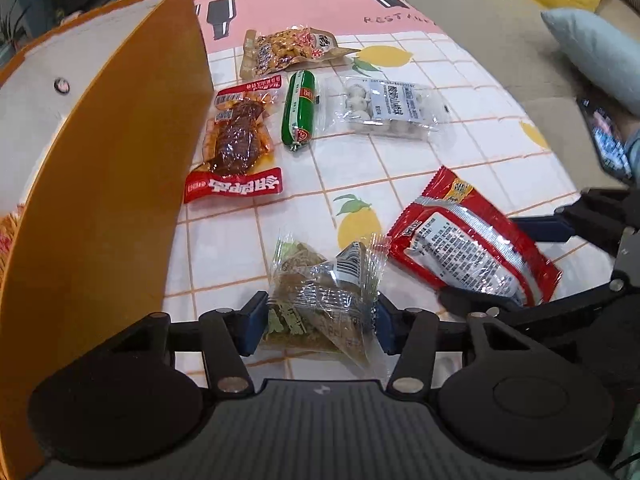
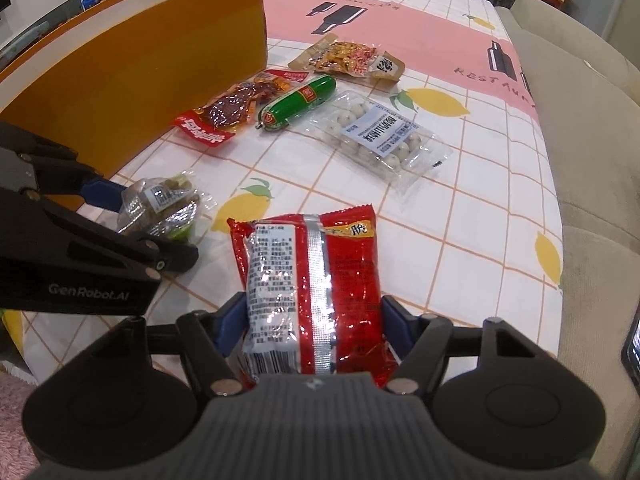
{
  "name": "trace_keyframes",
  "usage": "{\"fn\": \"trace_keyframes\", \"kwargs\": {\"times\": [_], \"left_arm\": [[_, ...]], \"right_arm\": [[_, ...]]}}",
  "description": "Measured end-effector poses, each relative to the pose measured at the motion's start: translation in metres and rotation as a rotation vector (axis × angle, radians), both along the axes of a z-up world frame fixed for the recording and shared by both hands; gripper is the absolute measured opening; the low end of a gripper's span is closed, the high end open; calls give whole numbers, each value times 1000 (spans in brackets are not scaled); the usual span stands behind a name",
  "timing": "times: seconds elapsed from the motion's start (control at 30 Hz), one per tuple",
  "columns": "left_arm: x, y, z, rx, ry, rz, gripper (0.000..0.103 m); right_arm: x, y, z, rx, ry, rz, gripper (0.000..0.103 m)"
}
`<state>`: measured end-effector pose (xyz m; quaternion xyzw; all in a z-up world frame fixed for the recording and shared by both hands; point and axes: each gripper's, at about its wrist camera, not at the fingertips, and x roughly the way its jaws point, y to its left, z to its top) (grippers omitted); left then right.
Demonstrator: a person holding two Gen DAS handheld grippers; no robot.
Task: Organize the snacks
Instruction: 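Lift both packets and carry them over the open box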
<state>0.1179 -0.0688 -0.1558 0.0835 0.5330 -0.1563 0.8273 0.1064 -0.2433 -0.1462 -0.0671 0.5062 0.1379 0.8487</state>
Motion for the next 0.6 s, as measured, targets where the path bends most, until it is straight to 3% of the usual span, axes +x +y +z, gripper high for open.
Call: {"fn": "trace_keyframes", "kwargs": {"times": [0.37,0.6], "left_arm": [[-8,12,51,-141,-43,70,59],[-14,28,100,-181,-100,81,59]], "right_arm": [[-11,-13,28,49,-43,-88,68],[-23,-3,70,118,-123,-88,68]]}}
